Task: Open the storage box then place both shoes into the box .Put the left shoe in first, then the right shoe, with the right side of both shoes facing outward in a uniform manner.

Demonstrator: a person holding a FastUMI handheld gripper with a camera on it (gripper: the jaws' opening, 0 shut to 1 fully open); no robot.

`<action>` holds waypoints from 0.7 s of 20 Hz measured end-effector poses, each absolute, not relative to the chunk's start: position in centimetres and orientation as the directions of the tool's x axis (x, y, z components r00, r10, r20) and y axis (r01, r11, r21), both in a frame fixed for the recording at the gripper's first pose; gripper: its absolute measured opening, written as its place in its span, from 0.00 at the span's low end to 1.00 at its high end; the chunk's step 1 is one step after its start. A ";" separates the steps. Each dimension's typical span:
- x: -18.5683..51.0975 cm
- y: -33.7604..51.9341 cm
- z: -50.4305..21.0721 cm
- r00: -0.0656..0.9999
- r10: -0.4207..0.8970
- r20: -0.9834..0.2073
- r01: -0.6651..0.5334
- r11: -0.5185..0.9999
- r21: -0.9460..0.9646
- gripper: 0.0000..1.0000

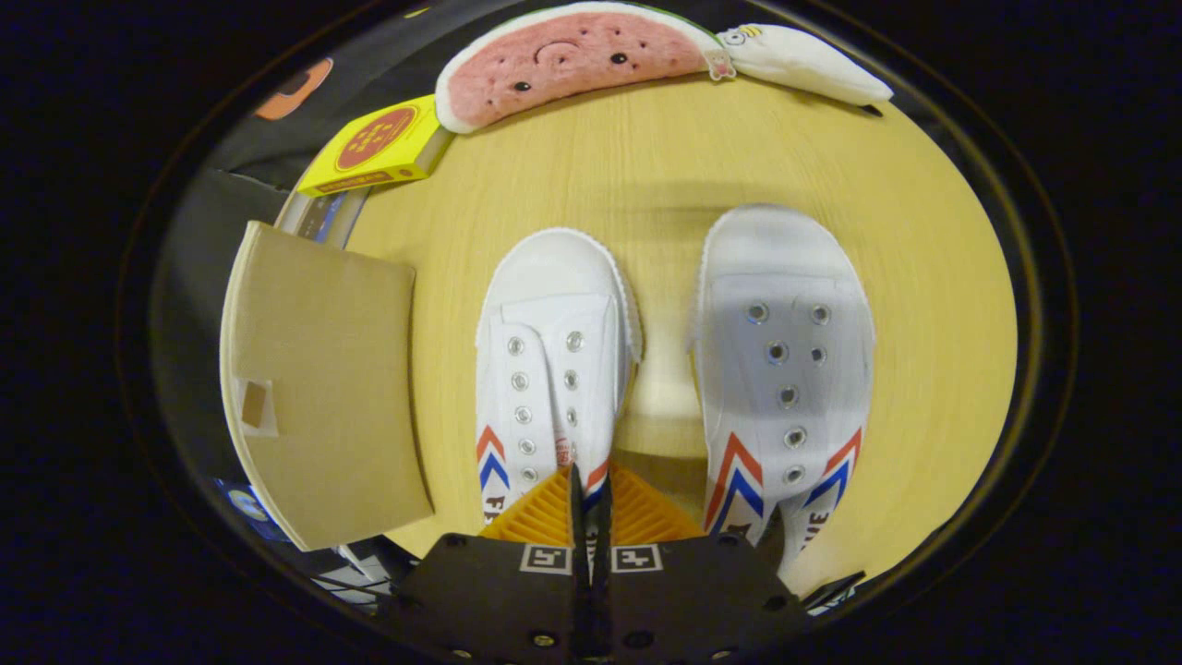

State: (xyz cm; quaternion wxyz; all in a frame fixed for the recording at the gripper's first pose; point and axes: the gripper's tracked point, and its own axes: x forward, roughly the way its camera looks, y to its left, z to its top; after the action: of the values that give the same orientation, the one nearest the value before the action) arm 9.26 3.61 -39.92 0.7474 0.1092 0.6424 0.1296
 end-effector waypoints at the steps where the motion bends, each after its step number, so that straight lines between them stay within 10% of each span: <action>1: 8.7 3.6 -39.5 0.142 0.349 -0.926 -0.046 0.937 0.346 0.01; 14: 6.8 5.5 -25.8 0.306 0.473 -0.826 -0.037 0.873 0.486 0.01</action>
State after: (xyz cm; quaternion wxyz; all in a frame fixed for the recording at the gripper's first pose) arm 6.80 5.54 -25.84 0.7849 0.1927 0.5661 0.1622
